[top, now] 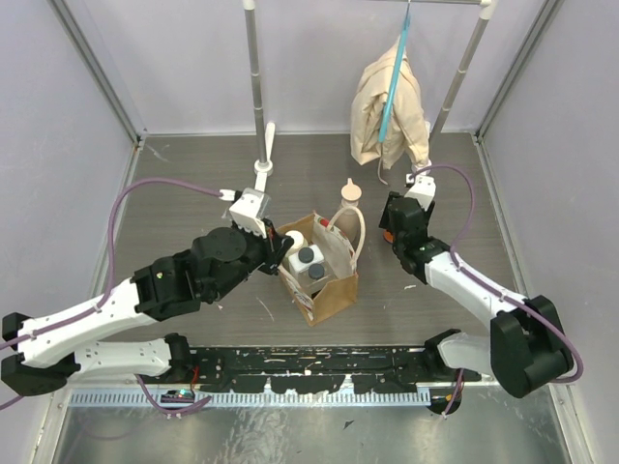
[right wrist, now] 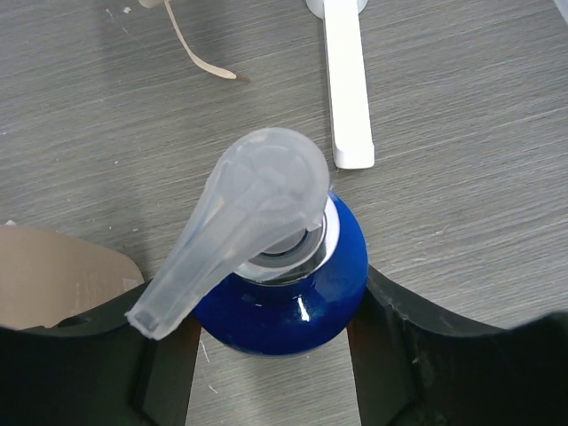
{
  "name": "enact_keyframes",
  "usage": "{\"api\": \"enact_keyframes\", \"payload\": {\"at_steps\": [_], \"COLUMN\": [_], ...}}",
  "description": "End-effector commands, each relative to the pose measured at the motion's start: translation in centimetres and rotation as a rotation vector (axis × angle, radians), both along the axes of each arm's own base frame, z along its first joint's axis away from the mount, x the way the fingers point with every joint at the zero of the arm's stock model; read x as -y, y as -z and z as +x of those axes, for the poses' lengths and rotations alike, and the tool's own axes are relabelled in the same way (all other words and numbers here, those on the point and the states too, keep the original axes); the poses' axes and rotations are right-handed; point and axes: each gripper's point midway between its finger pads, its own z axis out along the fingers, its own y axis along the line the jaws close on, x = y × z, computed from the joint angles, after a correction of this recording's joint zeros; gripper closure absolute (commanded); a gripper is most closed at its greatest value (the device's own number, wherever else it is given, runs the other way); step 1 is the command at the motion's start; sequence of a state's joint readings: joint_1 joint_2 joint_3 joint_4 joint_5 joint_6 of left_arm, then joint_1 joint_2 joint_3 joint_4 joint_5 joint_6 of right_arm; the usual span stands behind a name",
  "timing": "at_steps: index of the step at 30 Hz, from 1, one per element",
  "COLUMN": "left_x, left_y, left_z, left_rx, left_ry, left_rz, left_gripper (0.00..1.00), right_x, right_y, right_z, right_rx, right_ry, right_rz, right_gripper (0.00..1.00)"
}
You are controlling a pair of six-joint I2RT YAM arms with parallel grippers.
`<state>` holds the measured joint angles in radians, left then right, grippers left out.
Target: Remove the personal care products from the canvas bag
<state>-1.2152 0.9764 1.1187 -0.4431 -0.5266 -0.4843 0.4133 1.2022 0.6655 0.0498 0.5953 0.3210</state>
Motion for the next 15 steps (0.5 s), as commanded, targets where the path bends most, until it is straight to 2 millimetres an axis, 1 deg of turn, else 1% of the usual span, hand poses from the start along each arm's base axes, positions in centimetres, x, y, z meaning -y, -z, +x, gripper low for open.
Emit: {"api": "enact_keyframes", "payload": {"at_steps": [1, 8, 13, 15], "left_x": [-0.4, -0.2, -0.2, -0.2], "left_y": [1.3, 1.9, 2.2, 2.2], "left_z": [0.4, 0.6, 0.6, 0.6], "left_rx": [-0.020, -0.024, -0.032, -0.031], "left_ry": [-0.043, -0.051, -0.053, -0.055], "left_rz": [0.012, 0.030, 0.032, 0.030], "left_gripper": [1.00, 1.00, 1.00, 1.00], "right_x": [-0.6, -0.8, -0.9, -0.8], "right_y": [-5.1, -2.8, -1.6, -1.3], "right_z": [2.7, 3.0, 3.1, 3.2], "right_rx": [0.252, 0.212, 0.183, 0.178], "right_ry": [0.046, 0.043, 0.041, 0.041], "right_rz": [0.141, 0.122, 0.105, 0.098], "right_gripper": [0.99, 0.99, 0.99, 0.99]}}
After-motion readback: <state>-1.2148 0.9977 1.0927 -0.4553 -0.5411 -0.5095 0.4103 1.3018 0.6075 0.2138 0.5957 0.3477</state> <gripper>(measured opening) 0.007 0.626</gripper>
